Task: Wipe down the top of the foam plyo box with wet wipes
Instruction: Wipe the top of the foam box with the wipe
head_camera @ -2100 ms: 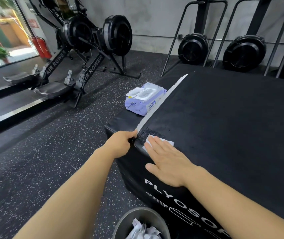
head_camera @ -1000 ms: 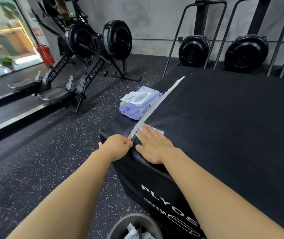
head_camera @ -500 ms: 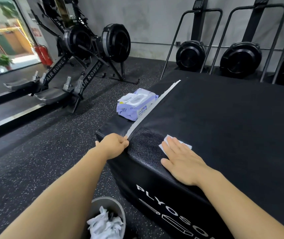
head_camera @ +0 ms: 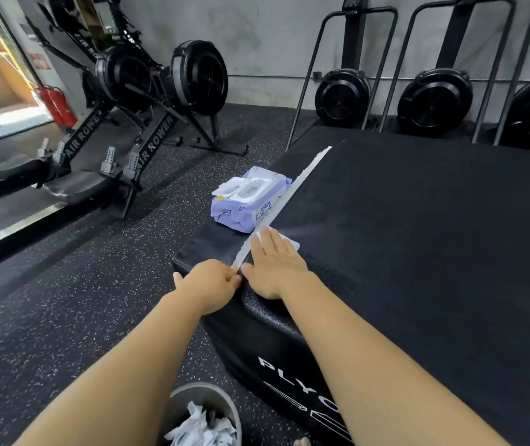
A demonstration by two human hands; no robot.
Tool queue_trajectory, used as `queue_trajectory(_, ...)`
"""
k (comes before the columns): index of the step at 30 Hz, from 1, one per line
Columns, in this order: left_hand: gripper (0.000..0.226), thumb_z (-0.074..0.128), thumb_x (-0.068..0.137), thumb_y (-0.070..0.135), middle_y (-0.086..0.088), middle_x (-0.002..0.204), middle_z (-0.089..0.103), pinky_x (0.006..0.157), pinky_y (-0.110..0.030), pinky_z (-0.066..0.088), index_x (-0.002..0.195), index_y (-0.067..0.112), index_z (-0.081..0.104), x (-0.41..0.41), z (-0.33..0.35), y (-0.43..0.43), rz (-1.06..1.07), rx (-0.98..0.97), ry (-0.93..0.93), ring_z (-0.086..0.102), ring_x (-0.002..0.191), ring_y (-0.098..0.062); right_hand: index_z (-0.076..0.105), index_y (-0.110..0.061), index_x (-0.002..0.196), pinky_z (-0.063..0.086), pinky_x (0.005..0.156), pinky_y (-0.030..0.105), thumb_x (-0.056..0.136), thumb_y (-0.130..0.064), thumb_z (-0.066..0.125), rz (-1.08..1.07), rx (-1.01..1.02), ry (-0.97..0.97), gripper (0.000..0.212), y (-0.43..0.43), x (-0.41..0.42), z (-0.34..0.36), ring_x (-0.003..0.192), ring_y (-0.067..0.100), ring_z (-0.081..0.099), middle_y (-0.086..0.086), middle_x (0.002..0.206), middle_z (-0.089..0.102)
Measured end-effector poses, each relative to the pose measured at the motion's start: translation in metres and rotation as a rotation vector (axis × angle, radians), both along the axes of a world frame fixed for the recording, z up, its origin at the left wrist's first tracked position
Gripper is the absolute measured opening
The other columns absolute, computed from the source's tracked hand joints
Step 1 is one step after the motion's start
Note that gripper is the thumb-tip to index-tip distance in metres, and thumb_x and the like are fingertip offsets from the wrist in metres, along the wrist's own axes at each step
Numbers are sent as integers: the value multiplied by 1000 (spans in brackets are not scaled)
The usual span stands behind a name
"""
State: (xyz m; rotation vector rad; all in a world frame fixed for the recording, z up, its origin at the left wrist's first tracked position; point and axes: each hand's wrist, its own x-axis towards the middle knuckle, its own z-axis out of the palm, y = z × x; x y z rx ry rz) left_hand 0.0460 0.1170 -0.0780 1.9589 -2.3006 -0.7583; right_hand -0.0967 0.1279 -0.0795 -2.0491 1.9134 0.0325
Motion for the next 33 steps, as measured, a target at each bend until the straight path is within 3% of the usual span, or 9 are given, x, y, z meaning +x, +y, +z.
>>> queue_trajectory(1,33,44,100,36,11,109,66,111,-68,6,80,22,66,0,1,0,-4,-3,-3,53,115,-23,-10,-11,158,-8,123,39,106,-41,20,0,0,3,67,-1,0,0,150,21,-22,9,164,-21)
queue_trajectory(4,31,45,100,36,9,130,60,109,-68,3,81,22,66,-1,2,-2,3,-15,-5,48,124,-23,-10,-13,158,-9,123,37,107,-40,19,-13,-5,-14,65,11,-9,-1,150,18,-22,5,164,-22)
queue_trajectory(7,31,46,100,36,9,136,56,109,-68,2,72,27,58,-2,2,-1,7,-13,8,45,128,-26,-1,-15,159,-6,123,35,106,-40,21,-53,-25,-55,62,34,-31,0,151,15,-17,2,165,-16)
queue_trajectory(11,28,46,99,36,7,135,57,109,-68,4,98,21,70,-2,3,2,15,-14,11,45,128,-27,25,-15,148,9,121,33,105,-36,26,-115,-100,-31,48,74,-67,5,146,13,8,-2,156,14)
queue_trajectory(19,32,43,100,36,5,139,53,111,-66,2,122,24,64,-3,7,6,20,5,-4,40,133,-29,34,-14,132,16,117,36,103,-38,27,-224,-100,-17,39,84,-71,1,136,17,18,0,140,24)
queue_trajectory(22,31,43,100,34,4,132,57,112,-66,3,120,23,65,-3,7,5,29,4,-9,42,129,-29,32,-13,140,12,119,36,102,-41,30,-193,-116,-54,47,48,-45,-2,141,19,12,2,146,20)
queue_trajectory(25,31,42,101,34,4,127,59,112,-65,3,121,25,63,-4,7,5,38,-2,-39,45,127,-27,10,-10,157,-1,123,38,104,-42,26,-146,-36,-77,64,8,-17,0,151,21,-11,7,164,-4)
queue_trajectory(28,25,41,101,35,6,109,61,112,-66,5,102,26,65,-5,10,5,18,1,-65,49,119,-25,-9,-11,158,-9,123,38,107,-42,21,-103,43,-64,67,-21,-7,2,150,21,-23,8,163,-23)
queue_trajectory(33,34,41,99,34,9,78,52,113,-64,8,69,20,50,-9,16,2,-38,-87,-212,54,98,-21,-5,-15,159,-8,123,35,107,-38,22,-39,7,-71,64,-14,-26,5,151,17,-18,4,165,-18)
